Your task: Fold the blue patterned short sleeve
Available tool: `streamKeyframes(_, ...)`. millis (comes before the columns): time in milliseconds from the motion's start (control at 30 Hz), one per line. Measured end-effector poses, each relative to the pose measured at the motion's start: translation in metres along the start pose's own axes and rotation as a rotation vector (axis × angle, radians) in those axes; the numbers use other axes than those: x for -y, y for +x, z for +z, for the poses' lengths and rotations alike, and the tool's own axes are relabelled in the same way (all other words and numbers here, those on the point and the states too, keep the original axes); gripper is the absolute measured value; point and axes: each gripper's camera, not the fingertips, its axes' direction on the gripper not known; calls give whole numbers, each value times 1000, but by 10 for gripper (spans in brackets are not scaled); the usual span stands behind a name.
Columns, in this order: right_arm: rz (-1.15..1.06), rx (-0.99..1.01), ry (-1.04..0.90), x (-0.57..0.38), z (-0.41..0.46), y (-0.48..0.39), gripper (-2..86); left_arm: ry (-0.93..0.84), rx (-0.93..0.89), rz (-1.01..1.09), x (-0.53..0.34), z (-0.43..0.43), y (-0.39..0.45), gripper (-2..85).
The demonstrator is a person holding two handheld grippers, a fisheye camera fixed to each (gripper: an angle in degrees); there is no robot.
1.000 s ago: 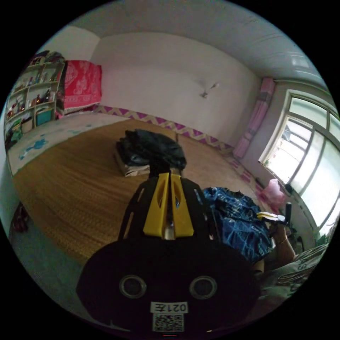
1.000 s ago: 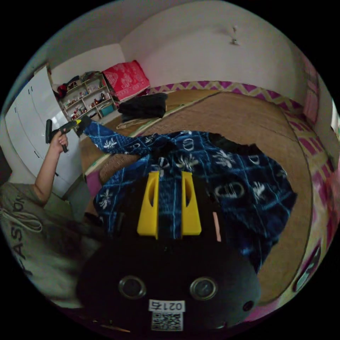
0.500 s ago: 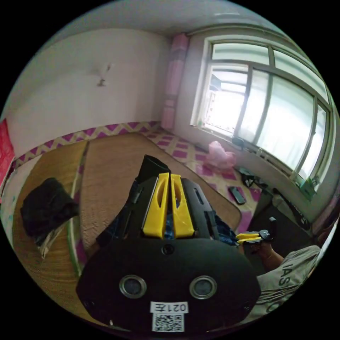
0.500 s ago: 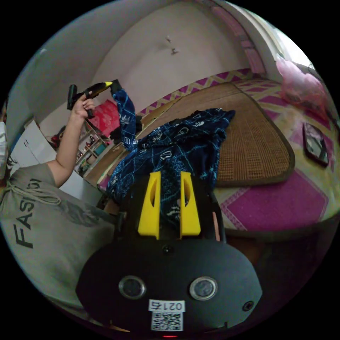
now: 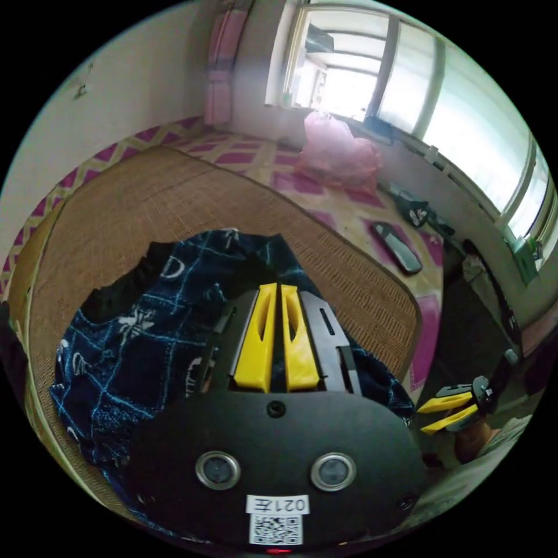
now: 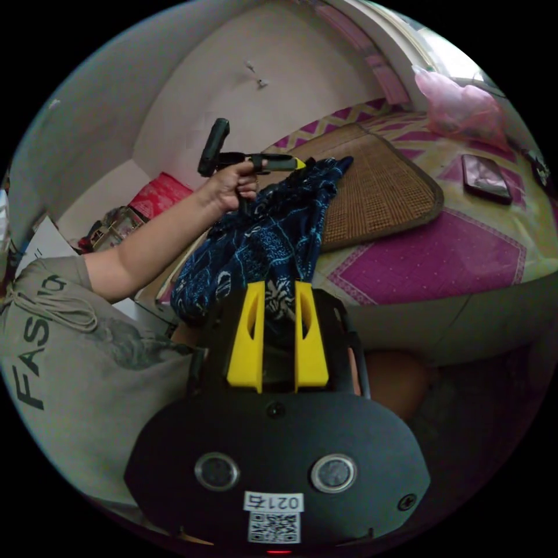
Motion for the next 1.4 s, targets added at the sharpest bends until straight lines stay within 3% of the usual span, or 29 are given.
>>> streamKeyframes(67, -3, 6, -9, -1, -2, 4, 82, -10, -93, -40, -4, 11, -10, -5)
streamKeyframes(200, -18, 3, -14, -3, -9, 10, 82, 305, -544, -52, -51, -22, -45, 13)
streamKeyframes(233, -19, 6, -14, -3, -10, 11, 82, 329, -561, -34, -60, -29, -48, 23)
streamKeyframes(333, -31, -1, -18, -3, -15, 13, 79, 345, -441, 42, -116, -71, -56, 56)
streamKeyframes(433, -37, -30, -13, -3, -22, 17, 75, 319, -190, 59, -191, -116, -57, 53)
streamKeyframes(500, -8, -41, 7, -8, -34, 26, 76, 294, -35, -10, -258, -144, -61, 55)
streamKeyframes(600, 29, -48, 40, -22, -49, 39, 83, 265, 49, -138, -339, -159, -68, 84)
streamKeyframes(733, 18, 36, 16, -43, -56, 57, 92, 275, 9, -303, -431, -149, -71, 100)
streamKeyframes(900, -53, 71, -192, -59, -18, 93, 131, 234, -35, -389, -517, -104, -85, 103)
streamKeyframes(1200, -163, 164, -288, -40, 37, 121, 135, 101, -19, -356, -551, -40, -133, 121)
streamKeyframes(1400, -128, 172, -251, -38, 44, 136, 117, 191, -44, -392, -579, -46, -167, 106)
